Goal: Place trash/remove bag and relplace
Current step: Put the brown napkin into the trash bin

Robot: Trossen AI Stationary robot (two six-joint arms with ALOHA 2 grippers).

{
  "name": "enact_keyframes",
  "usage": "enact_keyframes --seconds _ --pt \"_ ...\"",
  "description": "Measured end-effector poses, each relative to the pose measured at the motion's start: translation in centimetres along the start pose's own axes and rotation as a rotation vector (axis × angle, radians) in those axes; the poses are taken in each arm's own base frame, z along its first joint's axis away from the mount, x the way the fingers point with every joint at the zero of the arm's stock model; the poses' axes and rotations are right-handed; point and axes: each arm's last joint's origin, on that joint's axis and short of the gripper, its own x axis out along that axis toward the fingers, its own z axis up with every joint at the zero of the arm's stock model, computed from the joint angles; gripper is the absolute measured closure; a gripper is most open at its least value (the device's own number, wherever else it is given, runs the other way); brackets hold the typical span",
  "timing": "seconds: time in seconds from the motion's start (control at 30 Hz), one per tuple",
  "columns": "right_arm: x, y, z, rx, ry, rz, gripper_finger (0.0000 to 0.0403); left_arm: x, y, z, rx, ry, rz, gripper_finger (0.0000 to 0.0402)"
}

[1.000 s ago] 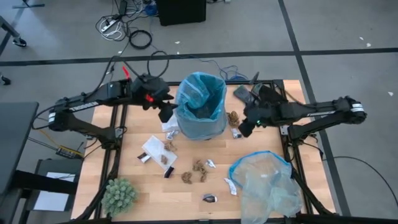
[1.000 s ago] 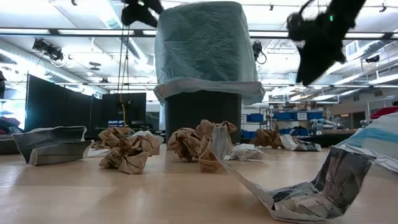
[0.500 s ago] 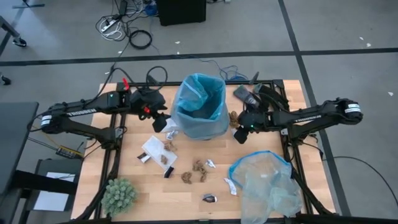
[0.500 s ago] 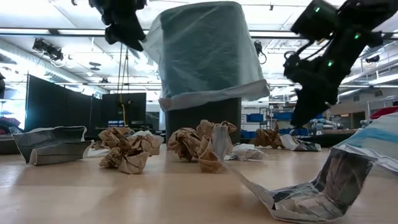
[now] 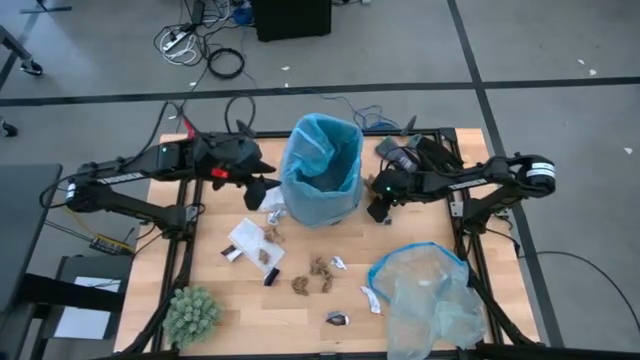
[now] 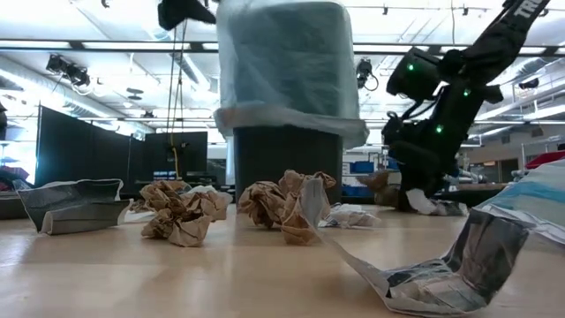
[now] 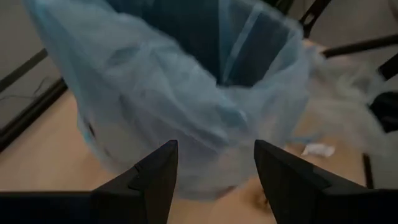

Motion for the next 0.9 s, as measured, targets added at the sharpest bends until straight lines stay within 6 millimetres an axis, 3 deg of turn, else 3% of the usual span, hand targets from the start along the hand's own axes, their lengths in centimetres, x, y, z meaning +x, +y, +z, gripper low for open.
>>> enact_keyframes --seconds 0.1,0.2,0.3,0.33,0.57,0.77,0.9 --pt "0.4 0.1 -0.4 0.027 0.036 0.002 0.0240 -0.8 -0.2 0.8 -0.009 -0.029 -0.011 0.0179" --pt "0.1 0.2 -0.6 0.054 0.050 0.011 0.0303 -1.4 -0.2 1.1 -0.013 -0.036 0.009 0.0179" --pt "-0.9 0.4 -0.4 0.077 0.041 0.060 0.0380 -2.0 0.1 1.2 -0.025 -0.029 0.110 0.0179" --pt "-1.3 0.5 -0.3 0.081 0.032 0.072 0.0389 -2.2 0.3 1.1 -0.042 -0.027 0.157 0.0179" --pt "-5.7 0.7 0.7 0.182 -0.108 0.146 0.0401 -3.1 0.9 0.8 -0.095 0.020 0.268 0.0179" --pt "-10.9 0.2 2.0 0.249 -0.315 0.188 0.0402 -3.3 1.2 -0.1 0.031 0.127 0.312 0.0179" --pt "-15.1 -0.1 3.7 0.265 -0.508 0.215 0.0402 -3.3 1.2 -0.2 -0.020 0.138 0.308 0.0179"
